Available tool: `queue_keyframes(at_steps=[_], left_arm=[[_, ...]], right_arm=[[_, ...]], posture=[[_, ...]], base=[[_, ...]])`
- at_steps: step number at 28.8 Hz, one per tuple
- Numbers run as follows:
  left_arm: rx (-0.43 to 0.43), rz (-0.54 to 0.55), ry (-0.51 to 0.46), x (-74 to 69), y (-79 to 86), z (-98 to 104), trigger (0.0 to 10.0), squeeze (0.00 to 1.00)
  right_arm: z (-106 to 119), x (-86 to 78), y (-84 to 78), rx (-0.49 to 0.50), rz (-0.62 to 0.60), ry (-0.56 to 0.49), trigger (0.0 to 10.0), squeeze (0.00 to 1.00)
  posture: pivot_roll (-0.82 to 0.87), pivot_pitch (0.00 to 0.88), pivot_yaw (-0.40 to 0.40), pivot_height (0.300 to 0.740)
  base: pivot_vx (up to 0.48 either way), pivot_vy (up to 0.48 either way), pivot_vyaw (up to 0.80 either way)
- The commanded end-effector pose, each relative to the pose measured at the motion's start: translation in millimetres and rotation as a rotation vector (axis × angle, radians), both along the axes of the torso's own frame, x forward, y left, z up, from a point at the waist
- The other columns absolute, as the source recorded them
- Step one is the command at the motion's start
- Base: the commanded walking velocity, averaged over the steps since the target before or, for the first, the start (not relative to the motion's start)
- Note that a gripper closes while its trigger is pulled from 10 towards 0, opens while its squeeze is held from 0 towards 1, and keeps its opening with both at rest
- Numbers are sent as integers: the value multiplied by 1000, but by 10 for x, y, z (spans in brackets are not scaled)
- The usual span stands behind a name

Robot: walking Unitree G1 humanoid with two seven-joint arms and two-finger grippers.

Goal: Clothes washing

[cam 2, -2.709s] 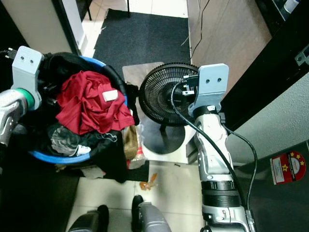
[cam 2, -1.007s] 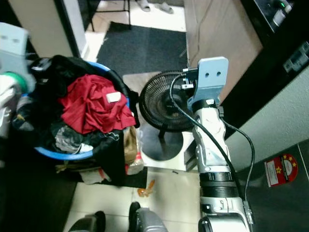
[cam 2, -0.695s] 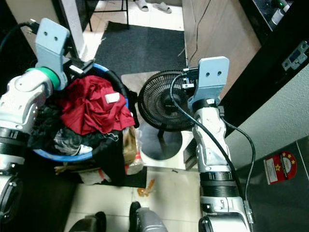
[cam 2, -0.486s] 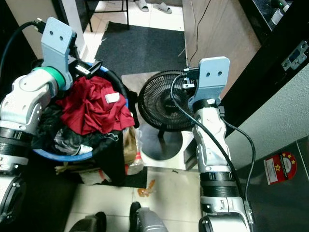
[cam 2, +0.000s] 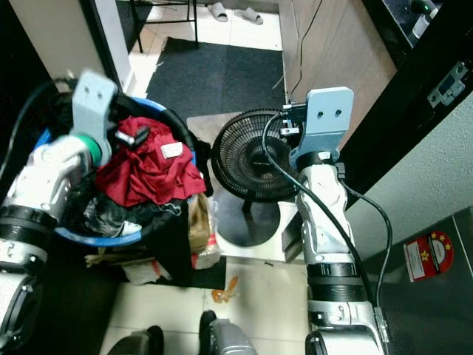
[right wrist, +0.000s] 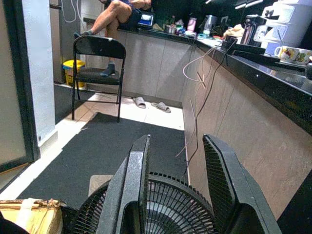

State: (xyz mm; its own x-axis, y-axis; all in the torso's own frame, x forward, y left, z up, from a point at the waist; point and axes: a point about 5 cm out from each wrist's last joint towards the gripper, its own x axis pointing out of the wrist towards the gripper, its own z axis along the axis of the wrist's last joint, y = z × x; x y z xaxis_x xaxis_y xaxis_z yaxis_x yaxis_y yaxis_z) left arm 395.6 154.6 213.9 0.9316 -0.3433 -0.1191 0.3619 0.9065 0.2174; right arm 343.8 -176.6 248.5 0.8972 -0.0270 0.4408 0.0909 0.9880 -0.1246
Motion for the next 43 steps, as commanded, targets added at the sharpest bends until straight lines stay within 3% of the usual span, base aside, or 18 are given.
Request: queue_keyframes(at_steps=[1,3,10,12,21,22,25,26,37,43], left_arm=[[-2,-18,41,-18,-17,-101,10000,0],[-53,-75,78,-25,-124,-153,10000,0],[-69,-89,97,-9,-156,-192,10000,0],[-57,-132,141,-15,-229,-314,10000,0],[-26,-114,229,-89,-121,-603,10000,0],[-18,-107,240,-106,-92,-648,4941,0],[-18,-107,240,-106,-92,-648,4941,0],[-7,-91,240,-116,-45,-669,0,0],[13,-42,188,-119,109,-624,0,0],[-29,-40,80,-114,153,-382,0,0]], right_arm=[[-31,-32,-66,-1,-20,5,10000,0],[-27,-53,-79,-2,-28,3,10000,0],[-28,-63,-74,-3,-29,3,10000,0],[-28,-89,-92,-6,-38,5,10000,0],[-24,-88,-95,-5,-38,5,10000,0],[-23,-84,-89,-5,-35,5,10000,0],[-23,-84,-89,-5,-35,5,10000,0],[-21,-82,-86,-2,-35,3,10000,0],[-24,-85,-87,1,-35,7,10000,0],[-8,-78,-86,1,-34,5,10000,0]], posture=[[-36,129,40,740],[-52,138,43,740],[-58,138,45,740],[-65,146,47,740],[-53,146,42,740],[-53,146,42,740],[-53,146,42,740],[-48,144,46,740],[-48,145,41,740],[-42,142,41,740]], base=[[0,0,0],[0,0,0],[0,0,0],[0,0,0],[0,0,0],[0,0,0],[0,0,0],[0,0,0],[0,0,0],[0,0,0]])
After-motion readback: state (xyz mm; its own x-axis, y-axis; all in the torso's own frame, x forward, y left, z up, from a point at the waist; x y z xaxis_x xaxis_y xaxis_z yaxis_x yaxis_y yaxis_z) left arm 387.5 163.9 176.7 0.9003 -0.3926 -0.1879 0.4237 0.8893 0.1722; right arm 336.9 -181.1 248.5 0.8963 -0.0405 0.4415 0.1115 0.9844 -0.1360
